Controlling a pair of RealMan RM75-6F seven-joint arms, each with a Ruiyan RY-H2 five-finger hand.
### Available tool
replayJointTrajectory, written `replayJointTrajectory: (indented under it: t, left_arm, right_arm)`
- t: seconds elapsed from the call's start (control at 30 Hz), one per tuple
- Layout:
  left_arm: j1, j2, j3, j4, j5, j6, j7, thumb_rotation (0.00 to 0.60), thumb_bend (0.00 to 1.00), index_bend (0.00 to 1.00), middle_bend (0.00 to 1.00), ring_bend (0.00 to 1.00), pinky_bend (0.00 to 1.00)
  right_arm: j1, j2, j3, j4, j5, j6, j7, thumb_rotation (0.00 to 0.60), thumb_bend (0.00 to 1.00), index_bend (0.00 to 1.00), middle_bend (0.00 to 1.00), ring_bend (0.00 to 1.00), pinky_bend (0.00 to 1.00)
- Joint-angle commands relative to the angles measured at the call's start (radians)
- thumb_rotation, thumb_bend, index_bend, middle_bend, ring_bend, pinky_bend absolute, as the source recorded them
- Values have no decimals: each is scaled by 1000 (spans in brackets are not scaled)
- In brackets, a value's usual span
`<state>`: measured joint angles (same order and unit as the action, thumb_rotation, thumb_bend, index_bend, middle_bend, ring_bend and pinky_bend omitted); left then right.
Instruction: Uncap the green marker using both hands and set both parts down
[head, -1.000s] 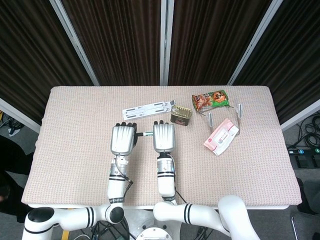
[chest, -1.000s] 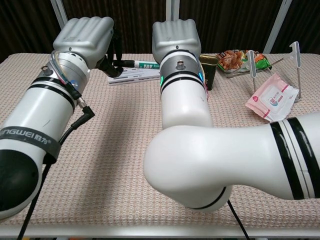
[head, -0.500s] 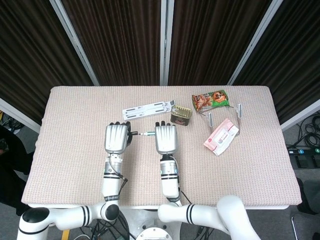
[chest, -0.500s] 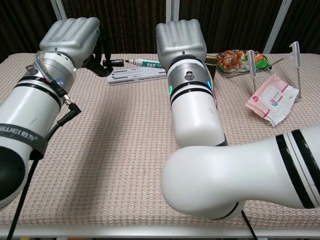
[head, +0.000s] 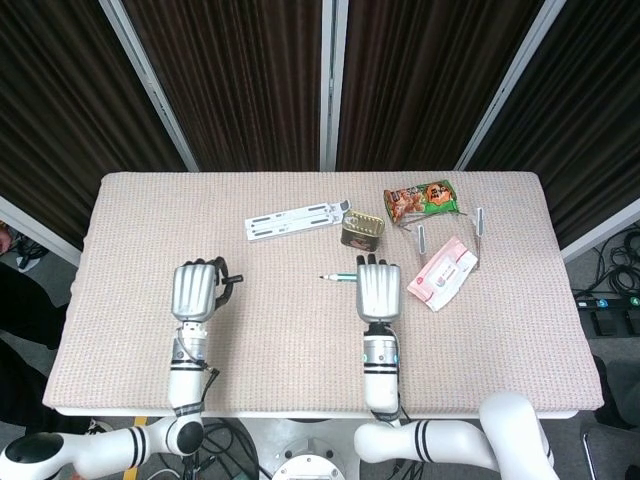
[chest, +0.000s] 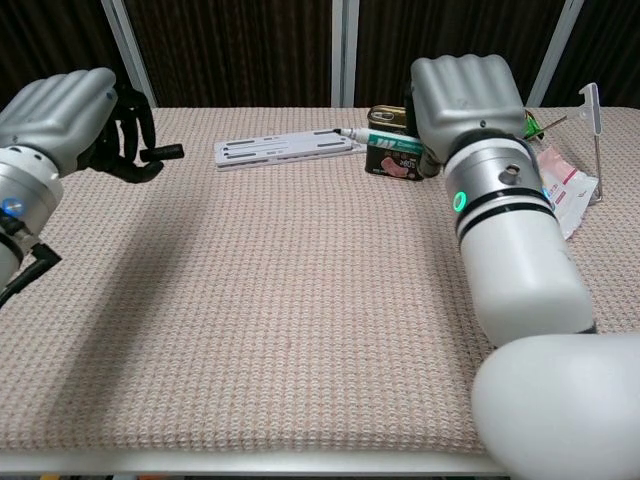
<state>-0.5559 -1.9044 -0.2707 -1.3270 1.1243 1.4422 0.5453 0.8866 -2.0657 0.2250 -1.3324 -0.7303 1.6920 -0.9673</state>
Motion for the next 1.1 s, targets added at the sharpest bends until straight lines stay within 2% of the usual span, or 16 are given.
replayJointTrajectory:
  t: [0.03, 0.27, 0.33, 0.37, 0.5, 0.67, 0.8, 0.97, 1.03, 1.1]
  left_arm:
    - [17, 5, 17, 16, 5, -12, -24, 600, 309, 640, 664, 585, 609]
    - [59, -2, 57, 63, 11, -43, -106, 600, 294, 630, 651, 574, 601]
    - [68, 7, 64, 56, -2, -72, -117, 600, 245, 597, 594, 517, 556]
    - [71, 15, 67, 48, -7, -86, -122, 600, 200, 564, 544, 469, 516]
    - [83, 38, 79, 32, -3, -110, -140, 600, 96, 468, 444, 374, 436]
    - [96, 59, 84, 14, -8, -128, -141, 600, 44, 408, 378, 309, 360]
    - [107, 73, 82, -8, 7, -107, -138, 600, 34, 386, 369, 297, 336]
    - [139, 118, 77, -104, 57, -13, -114, 600, 12, 379, 361, 294, 320]
    - [163, 148, 86, -160, 81, 40, -85, 600, 3, 366, 353, 278, 304]
    - [197, 181, 101, -217, 91, 91, -50, 600, 0, 343, 337, 249, 269]
  right_arm:
    - [-60, 21, -39, -12, -20, -10, 13, 600, 327, 649, 615, 637, 756]
    - [-145, 7, -61, 45, -20, -84, 41, 600, 325, 650, 611, 637, 756]
    - [-158, 4, -56, 52, -21, -113, 47, 600, 286, 644, 595, 633, 756]
    - [-163, 4, -53, 52, -23, -125, 48, 600, 236, 632, 583, 628, 756]
    - [-176, 4, -38, 54, -31, -163, 37, 600, 96, 553, 535, 595, 756]
    - [-192, 9, -21, 39, -37, -189, 22, 600, 54, 450, 518, 559, 756]
    - [-211, 21, -13, 11, -57, -186, 25, 600, 38, 347, 458, 494, 734]
    - [-263, 75, -29, -107, -153, -118, 87, 600, 34, 303, 406, 387, 630]
    - [-298, 116, -58, -179, -218, -64, 114, 600, 33, 294, 383, 341, 567]
    - [-336, 183, -109, -258, -284, -28, 140, 600, 32, 266, 335, 252, 441]
